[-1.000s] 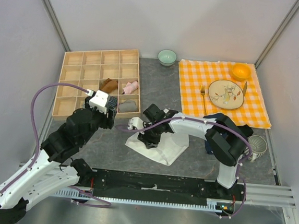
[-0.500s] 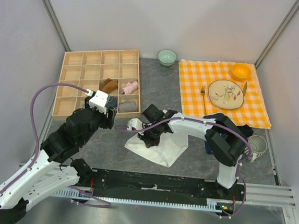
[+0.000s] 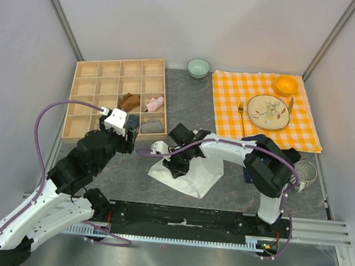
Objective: Roll the underwear
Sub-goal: Fold the underwear at the center of the board.
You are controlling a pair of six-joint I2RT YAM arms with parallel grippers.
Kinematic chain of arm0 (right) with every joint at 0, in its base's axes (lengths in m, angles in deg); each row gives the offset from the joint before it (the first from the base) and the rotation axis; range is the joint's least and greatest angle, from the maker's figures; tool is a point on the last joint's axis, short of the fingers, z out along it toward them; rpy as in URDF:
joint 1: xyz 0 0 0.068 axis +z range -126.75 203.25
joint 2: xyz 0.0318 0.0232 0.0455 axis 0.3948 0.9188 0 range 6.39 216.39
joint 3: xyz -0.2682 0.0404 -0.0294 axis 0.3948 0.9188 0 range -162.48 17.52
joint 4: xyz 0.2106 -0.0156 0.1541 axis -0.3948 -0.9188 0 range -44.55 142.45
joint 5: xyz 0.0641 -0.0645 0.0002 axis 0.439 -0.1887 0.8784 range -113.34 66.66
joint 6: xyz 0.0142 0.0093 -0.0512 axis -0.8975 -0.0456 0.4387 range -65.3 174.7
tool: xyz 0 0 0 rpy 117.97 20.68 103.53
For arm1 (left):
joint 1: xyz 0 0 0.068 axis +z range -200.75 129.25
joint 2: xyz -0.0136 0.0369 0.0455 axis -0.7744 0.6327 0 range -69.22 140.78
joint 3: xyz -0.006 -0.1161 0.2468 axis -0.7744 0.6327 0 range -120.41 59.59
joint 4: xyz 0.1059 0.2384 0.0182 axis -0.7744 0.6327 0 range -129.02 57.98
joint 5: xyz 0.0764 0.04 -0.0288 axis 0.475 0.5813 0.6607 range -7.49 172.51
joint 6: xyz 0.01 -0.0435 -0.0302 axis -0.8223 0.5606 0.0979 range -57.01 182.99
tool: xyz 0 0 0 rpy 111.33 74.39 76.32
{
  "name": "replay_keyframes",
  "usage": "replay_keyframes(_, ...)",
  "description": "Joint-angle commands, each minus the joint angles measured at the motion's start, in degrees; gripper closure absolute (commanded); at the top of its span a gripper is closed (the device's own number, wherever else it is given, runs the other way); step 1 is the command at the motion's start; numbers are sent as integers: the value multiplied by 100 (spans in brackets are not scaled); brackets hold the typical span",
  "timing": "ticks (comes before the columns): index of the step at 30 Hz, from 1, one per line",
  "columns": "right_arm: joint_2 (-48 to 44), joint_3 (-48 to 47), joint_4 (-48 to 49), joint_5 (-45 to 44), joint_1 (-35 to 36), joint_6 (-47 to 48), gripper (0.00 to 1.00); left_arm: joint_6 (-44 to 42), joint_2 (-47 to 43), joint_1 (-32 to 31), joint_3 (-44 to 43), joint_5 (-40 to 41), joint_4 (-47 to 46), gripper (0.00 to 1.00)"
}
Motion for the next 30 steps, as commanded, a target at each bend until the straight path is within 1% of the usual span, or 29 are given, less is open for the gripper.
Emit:
replay_keyframes(1, -160, -286, 77, -235, 23, 48, 69, -176, -10, 34, 21, 137, -254, 31)
replay_keyframes(5, -37, -392, 77, -438, 31, 57, 64, -167, -10, 25, 21, 137, -263, 31)
replay_keyframes(11, 104, -348, 103, -464, 136, 66, 63, -176, -71, 25, 21, 207, -254, 31)
replay_keyframes(16, 166, -287, 130, -526, 233, 66, 62, -176, -220, 34, 30, 602, -254, 31)
replay_keyframes(20, 245, -225, 191, -789, 330, 101, 63, -167, -493, 25, 82, 839, -342, 31)
replay_keyframes(23, 280, -198, 218, -991, 418, 136, 69, -176, -748, 34, 144, 840, -447, 32)
replay_keyframes(24, 280, -190, 218, -1044, 435, 171, 74, -167, -827, 25, 162, 849, -474, 32)
replay_keyframes(26, 254, -181, 218, -1097, 462, 189, 80, -176, -862, 25, 179, 831, -483, 32)
replay_keyframes(27, 236, -190, 209, -1123, 471, 189, 87, -167, -854, 25, 179, 831, -491, 32)
replay_keyframes(29, 175, -216, 183, -1141, 453, 206, 92, -176, -827, 25, 179, 823, -492, 32)
replay_keyframes(30, 131, -233, 156, -1150, 462, 215, 97, -176, -819, 25, 171, 831, -465, 32)
